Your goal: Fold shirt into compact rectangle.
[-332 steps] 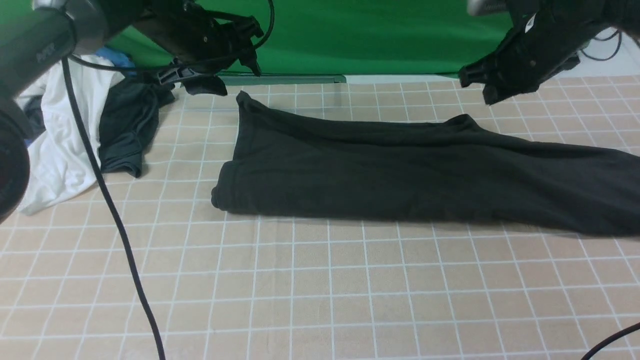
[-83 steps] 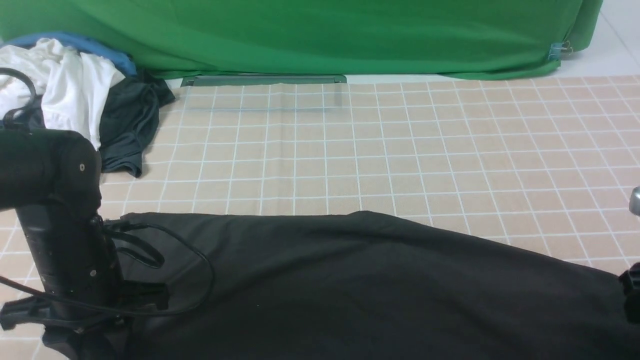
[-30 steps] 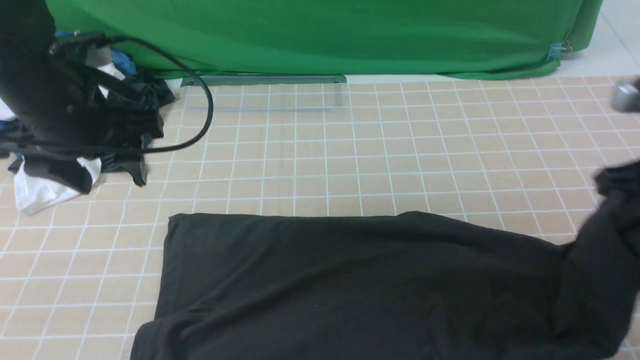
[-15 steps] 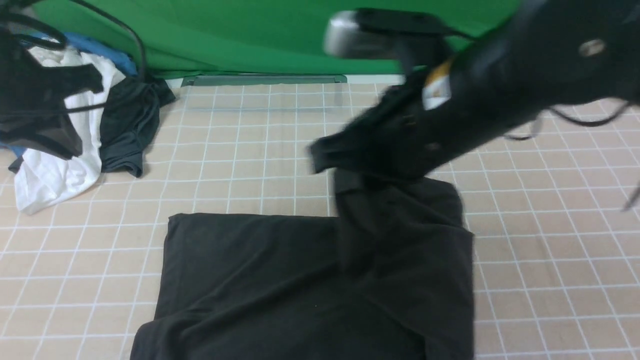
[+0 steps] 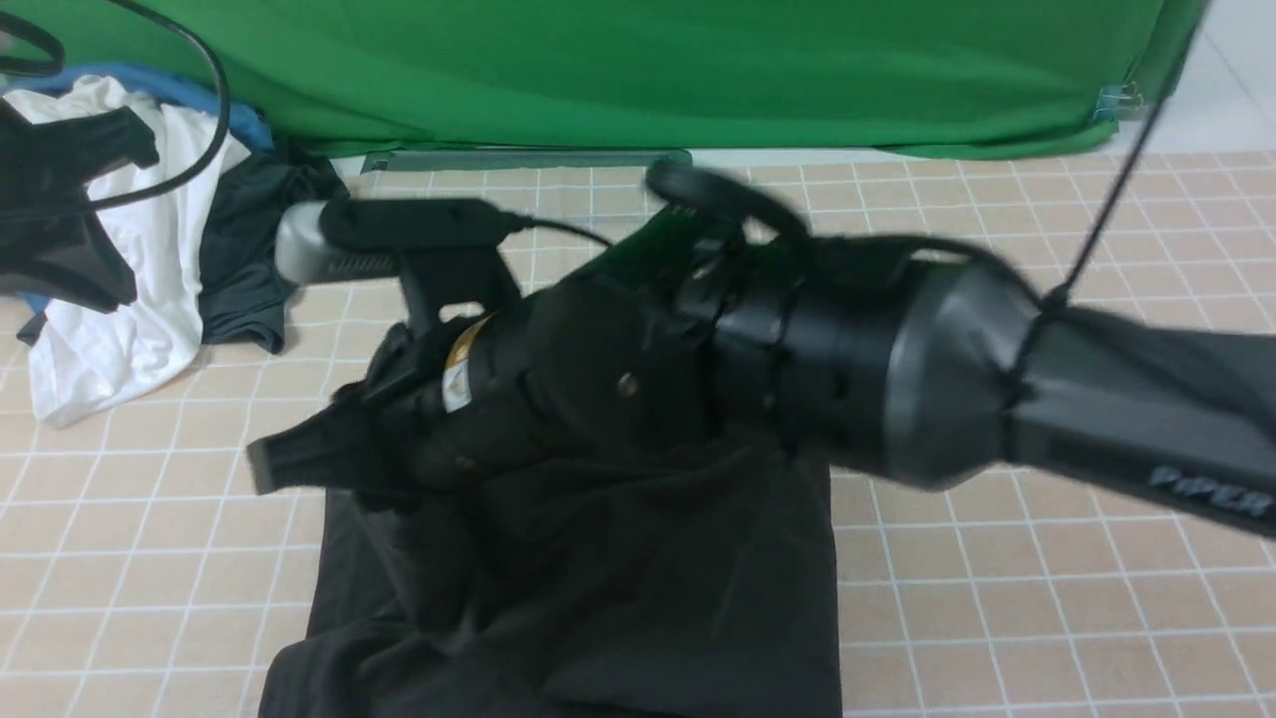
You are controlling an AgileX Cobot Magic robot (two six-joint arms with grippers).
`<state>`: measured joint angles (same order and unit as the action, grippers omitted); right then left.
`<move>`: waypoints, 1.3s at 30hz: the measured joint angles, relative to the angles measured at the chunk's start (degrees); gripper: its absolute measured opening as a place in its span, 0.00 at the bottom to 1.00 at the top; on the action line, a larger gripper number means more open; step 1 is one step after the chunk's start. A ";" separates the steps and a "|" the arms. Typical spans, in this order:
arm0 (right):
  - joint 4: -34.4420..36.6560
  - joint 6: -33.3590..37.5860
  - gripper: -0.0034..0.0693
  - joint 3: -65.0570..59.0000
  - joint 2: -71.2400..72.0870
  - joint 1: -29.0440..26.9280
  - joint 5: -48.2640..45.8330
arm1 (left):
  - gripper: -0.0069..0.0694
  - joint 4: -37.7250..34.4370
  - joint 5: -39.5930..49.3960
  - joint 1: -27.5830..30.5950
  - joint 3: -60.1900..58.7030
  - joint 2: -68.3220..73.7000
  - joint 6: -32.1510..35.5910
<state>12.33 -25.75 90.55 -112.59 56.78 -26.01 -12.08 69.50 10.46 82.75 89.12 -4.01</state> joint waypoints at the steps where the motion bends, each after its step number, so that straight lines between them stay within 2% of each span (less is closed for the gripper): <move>1: 0.22 0.00 0.39 0.00 -0.43 0.32 0.79 | 0.11 -0.16 -0.14 0.00 0.00 0.00 0.00; 3: 0.52 0.00 0.47 0.00 -1.23 1.15 2.24 | 0.11 -0.42 -0.28 0.00 0.00 0.00 0.00; 6: 0.78 0.00 0.54 0.07 -1.30 1.76 2.42 | 0.11 -0.74 -0.28 0.00 0.00 0.00 0.00; 11: 0.84 1.96 0.56 1.75 0.08 1.61 -3.26 | 0.11 -0.83 -0.43 0.00 0.00 0.00 0.26; 13: 0.84 3.31 0.52 2.66 0.90 1.17 -7.96 | 0.11 -0.83 -0.43 0.00 0.00 0.00 0.52; 15: 0.91 5.95 0.37 3.69 2.02 0.12 -14.16 | 0.11 -0.83 -0.43 0.00 0.00 0.00 0.82; 16: 0.91 6.23 0.35 3.89 2.12 0.00 -14.73 | 0.11 -0.83 -0.43 0.00 0.00 0.00 0.85; 17: 0.78 9.05 0.20 4.51 2.78 -1.08 -20.30 | 0.11 -0.83 -0.43 0.00 0.00 0.00 0.91; 18: 0.77 9.33 0.18 4.60 2.85 -1.21 -20.95 | 0.11 -0.83 -0.43 0.00 0.00 0.00 0.91; 19: 0.55 11.39 0.12 4.72 3.32 -2.00 -25.54 | 0.11 -0.83 -0.43 0.00 0.00 0.00 0.91; 20: 0.15 12.33 0.10 4.71 3.59 -2.59 -28.89 | 0.11 -0.83 -0.26 0.00 0.00 0.00 0.97; 24: -4.17 14.34 0.08 4.71 5.47 -3.93 -39.53 | 0.11 -0.83 -0.09 0.00 0.00 0.00 1.32; 27: -7.89 14.88 0.08 4.42 8.40 -4.08 -42.54 | 0.11 -0.96 -0.04 0.00 0.00 0.00 1.51; 30: -9.01 15.02 0.08 2.37 11.50 -4.08 -42.99 | 0.11 -1.07 -0.04 0.00 0.00 0.00 1.51; 36: -9.54 15.23 0.08 -10.63 15.91 -4.94 -43.64 | 0.11 -1.20 -0.04 0.00 0.00 0.00 1.51; 39: -9.42 15.03 0.08 -17.79 15.91 -6.85 -39.79 | 0.11 -1.25 -0.04 0.00 0.00 0.00 1.51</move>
<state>2.92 -10.72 72.75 -96.68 49.93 -65.80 -13.34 69.46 10.46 82.75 89.12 -2.50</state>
